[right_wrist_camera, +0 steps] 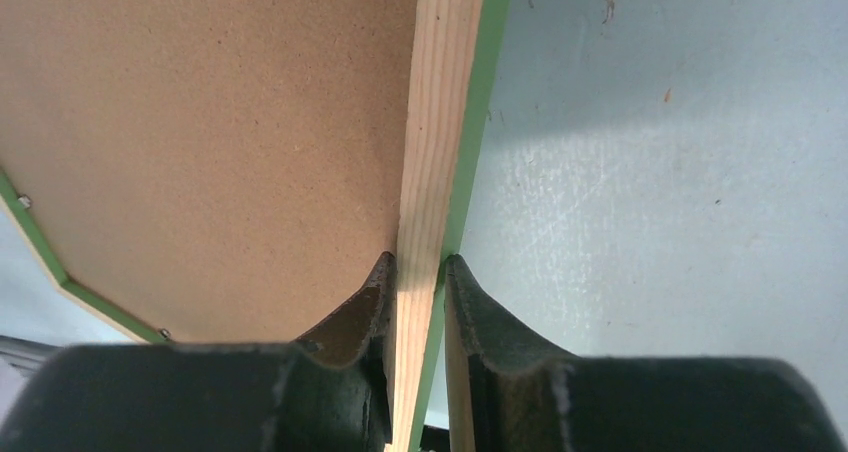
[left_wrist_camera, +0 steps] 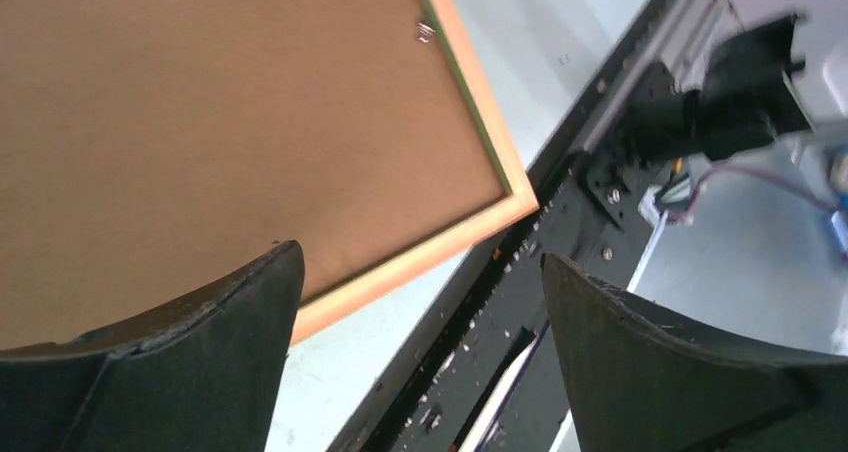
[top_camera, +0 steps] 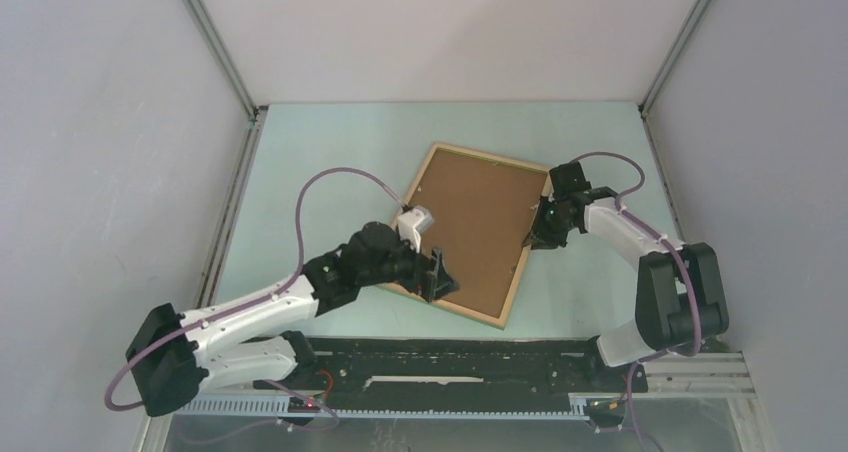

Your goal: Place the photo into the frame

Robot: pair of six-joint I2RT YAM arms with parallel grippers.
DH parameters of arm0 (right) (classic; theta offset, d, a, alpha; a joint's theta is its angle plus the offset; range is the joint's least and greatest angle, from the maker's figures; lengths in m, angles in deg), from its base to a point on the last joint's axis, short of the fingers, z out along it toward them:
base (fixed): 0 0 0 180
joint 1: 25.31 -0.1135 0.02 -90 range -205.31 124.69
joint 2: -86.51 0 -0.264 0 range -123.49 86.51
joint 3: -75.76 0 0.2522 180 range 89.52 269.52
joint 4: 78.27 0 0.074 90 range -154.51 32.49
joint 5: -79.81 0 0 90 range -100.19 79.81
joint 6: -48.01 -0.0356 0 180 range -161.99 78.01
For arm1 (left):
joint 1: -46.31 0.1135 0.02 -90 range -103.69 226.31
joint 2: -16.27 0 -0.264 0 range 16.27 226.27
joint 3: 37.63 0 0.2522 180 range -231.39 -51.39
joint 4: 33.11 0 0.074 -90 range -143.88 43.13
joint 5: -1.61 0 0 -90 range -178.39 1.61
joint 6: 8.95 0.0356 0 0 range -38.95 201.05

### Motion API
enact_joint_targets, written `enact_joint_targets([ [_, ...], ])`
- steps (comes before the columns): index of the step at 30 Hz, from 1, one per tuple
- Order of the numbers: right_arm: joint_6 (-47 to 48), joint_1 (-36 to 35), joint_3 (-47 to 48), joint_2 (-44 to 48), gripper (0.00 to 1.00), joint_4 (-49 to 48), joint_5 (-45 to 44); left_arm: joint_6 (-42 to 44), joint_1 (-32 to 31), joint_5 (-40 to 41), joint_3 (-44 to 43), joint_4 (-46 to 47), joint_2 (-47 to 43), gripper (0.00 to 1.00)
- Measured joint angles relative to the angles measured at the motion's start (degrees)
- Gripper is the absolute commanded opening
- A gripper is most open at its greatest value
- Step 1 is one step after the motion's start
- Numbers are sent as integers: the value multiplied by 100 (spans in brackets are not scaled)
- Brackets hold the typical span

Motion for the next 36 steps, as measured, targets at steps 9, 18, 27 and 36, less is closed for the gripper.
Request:
enact_joint_targets([
  [9, -142, 7, 122, 170, 0, 254, 275, 2345, -2601, 2162, 922, 1058, -595, 99],
  [18, -319, 7, 122, 442, 0, 354, 369, 4540, -4133, 4129, 1174, 2212, 1012, 96],
  [27, -518, 15, 289, 737, 0, 372, 597, 5901, -4520, 6367, 608, 3265, 3088, 81],
  [36, -479, 15, 358, 748, 3, 361, 662, 6172, -4581, 7187, 256, 3663, 3451, 95],
])
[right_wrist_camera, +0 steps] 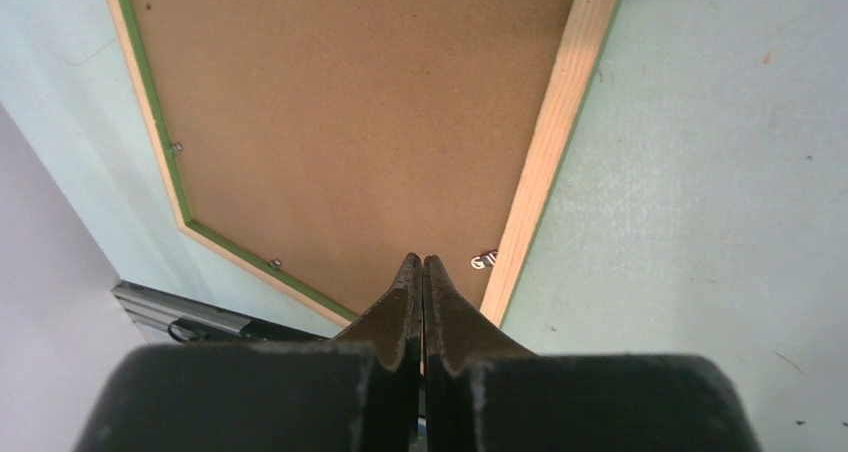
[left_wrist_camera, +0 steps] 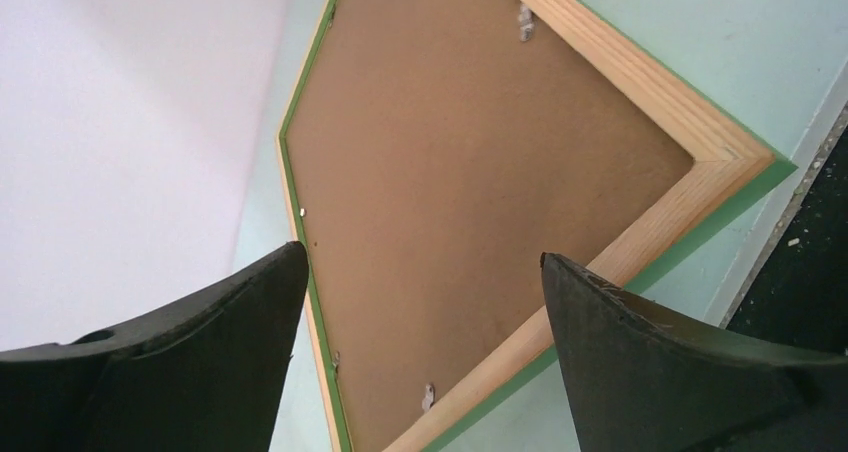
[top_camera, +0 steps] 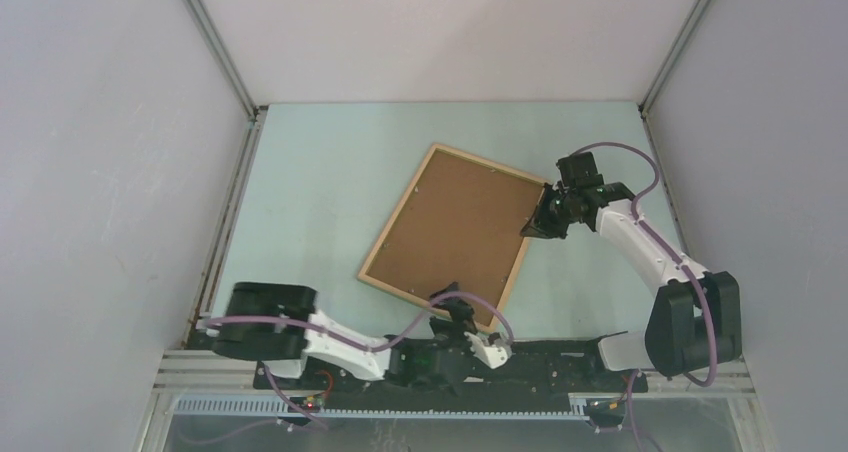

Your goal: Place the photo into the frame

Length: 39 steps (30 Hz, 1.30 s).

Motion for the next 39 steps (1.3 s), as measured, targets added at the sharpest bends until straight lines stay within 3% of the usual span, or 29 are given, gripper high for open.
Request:
enact_joint_targets([
  [2, 61, 0, 22, 0, 20, 98, -85, -393, 0, -153, 127, -422, -573, 96],
  [6, 212, -44, 48, -109, 44, 330, -315, -1331, 11, -763, 411, -1062, -2387, 97],
  [8, 271, -79, 48, -247, 51, 411, -345, -1725, 68, -1119, 614, -1086, -3230, 98],
  [11, 302, -129, 44, -481, 52, 444, -350, -2181, 282, -1530, 1038, -1082, -4212, 99],
  [22, 284, -195, 0, -1832, 41, -48, -280, -3797, 2286, -2769, 1794, -1886, -6537, 100],
  [25, 273, -223, -7, -1943, 41, -118, -319, -4098, 2612, -2977, 1797, -1939, -6581, 100],
  [31, 275, -280, -9, -1939, 43, -127, -446, -4350, 2645, -3331, 1797, -1976, -6059, 100],
  [33, 269, -282, -39, -1921, 31, -160, -455, -4393, 2649, -3469, 1797, -1974, -5836, 100],
  [35, 243, -284, -96, -1878, 1, -227, -455, -4406, 2651, -3613, 1797, -1969, -5615, 100],
  [39, 120, -317, -210, -1727, 0, -271, -562, -4378, 2651, -3864, 1797, -1910, -5219, 100],
])
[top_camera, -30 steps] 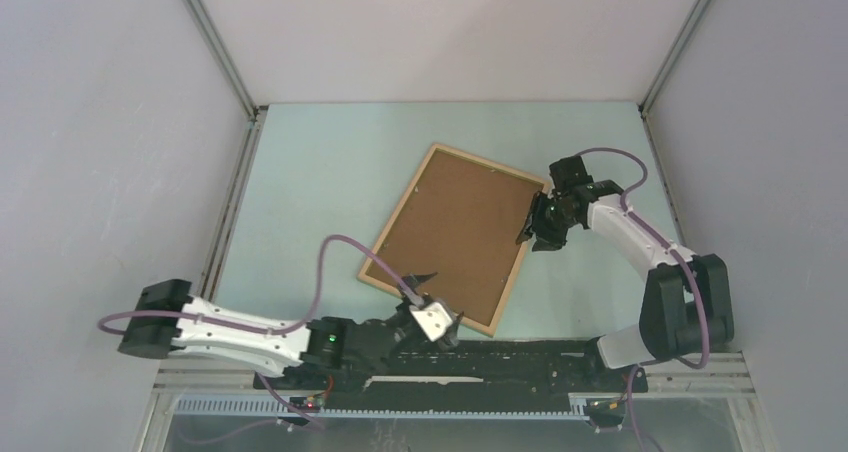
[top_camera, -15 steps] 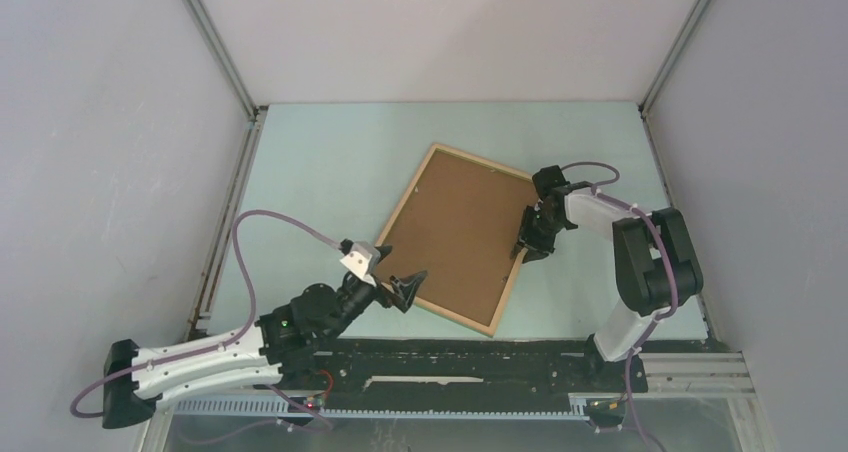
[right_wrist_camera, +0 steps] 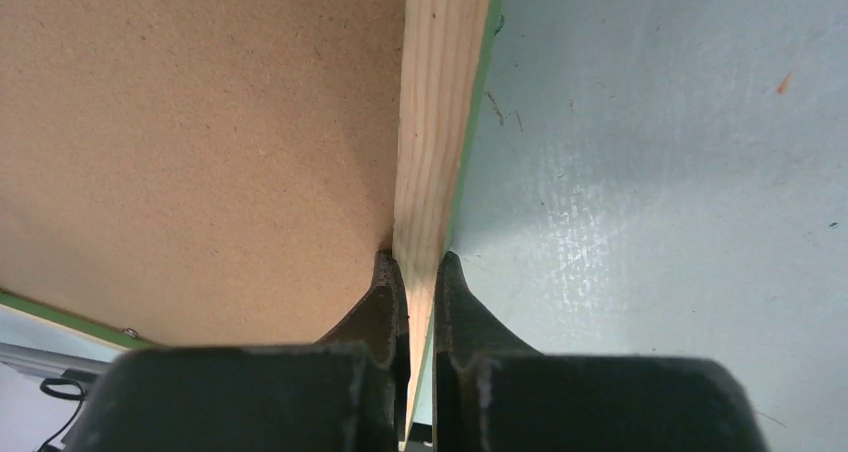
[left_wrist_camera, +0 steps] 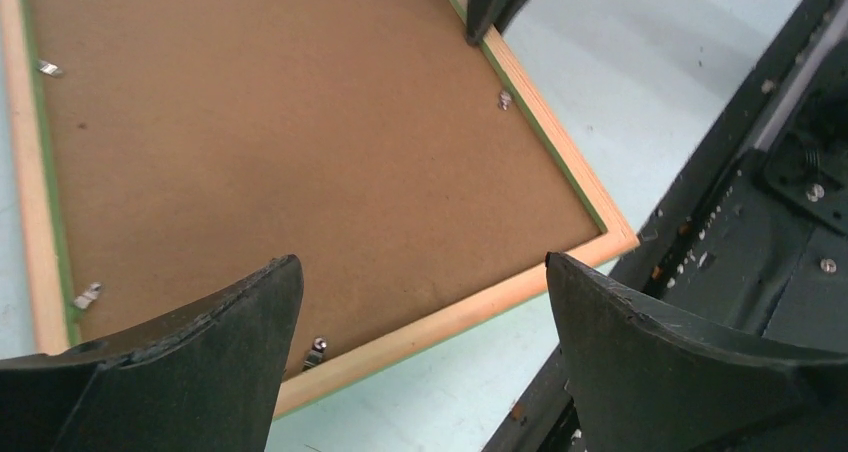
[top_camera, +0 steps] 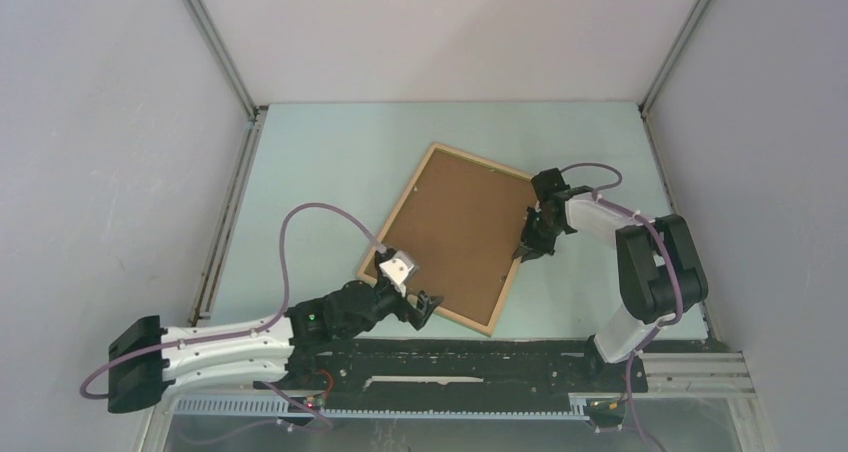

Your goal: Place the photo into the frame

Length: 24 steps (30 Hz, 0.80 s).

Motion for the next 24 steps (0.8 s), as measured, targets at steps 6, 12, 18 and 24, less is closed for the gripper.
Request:
enact_joint_targets([
  [6, -138, -42, -105, 129, 0, -92, -13, 197, 4, -601, 0, 162, 636, 100],
  [12, -570, -55, -48, 129, 0, 203, -28, 474, -262, -892, -9, 157, 1207, 100],
  [18, -1001, -120, 339, 129, 0, 872, -79, 981, -1069, -452, -46, 221, 1917, 100],
  [24, -1266, -118, 848, 105, 0, 1460, -129, 1646, -1965, 573, -264, 509, 2656, 100],
])
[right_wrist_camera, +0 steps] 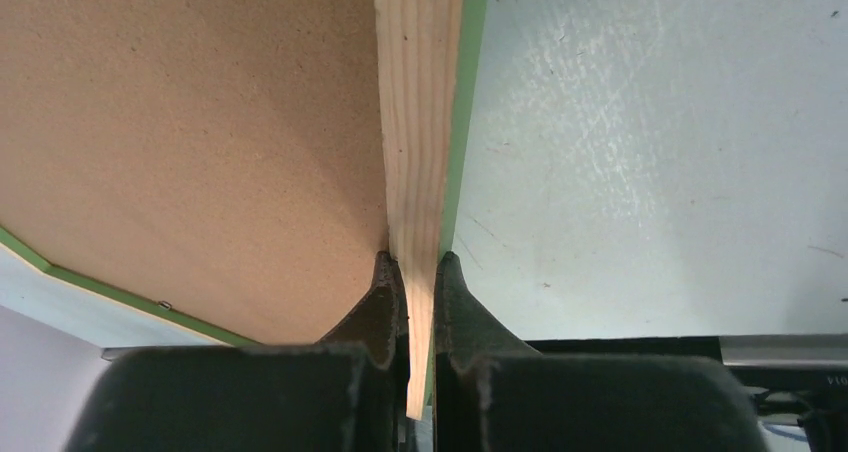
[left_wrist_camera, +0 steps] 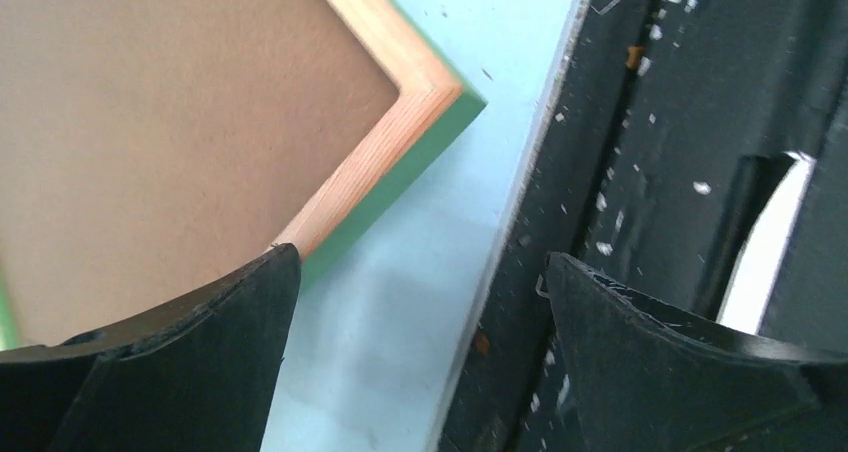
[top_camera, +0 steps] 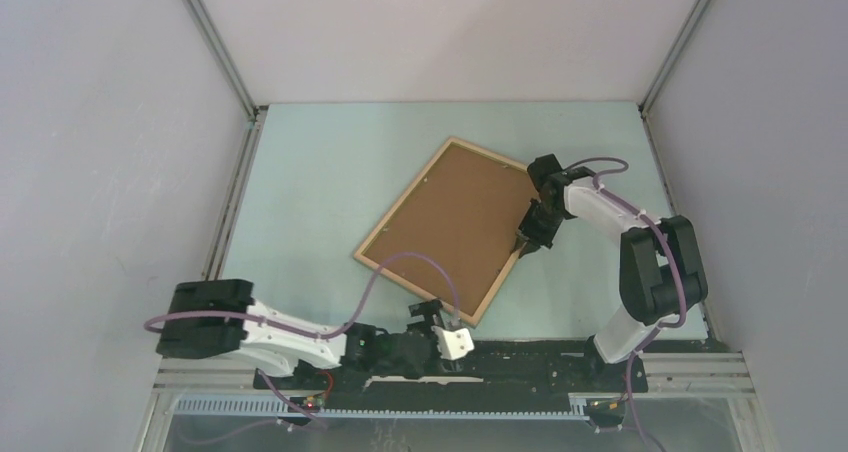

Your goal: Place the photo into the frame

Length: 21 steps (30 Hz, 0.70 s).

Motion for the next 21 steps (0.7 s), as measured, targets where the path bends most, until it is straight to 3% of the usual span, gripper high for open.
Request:
enact_joint_targets([
  [9, -170, 17, 225, -63, 0, 313, 74, 1056, -420, 2376, -962, 752, 1631, 95],
  [14, -197, 46, 251, -116, 0, 227, 46, 1749, -573, 3156, -1161, 1189, 2214, 87],
  [21, -341, 90, 323, -155, 0, 109, -31, 3429, -743, 3897, -1163, 2723, 2924, 58],
])
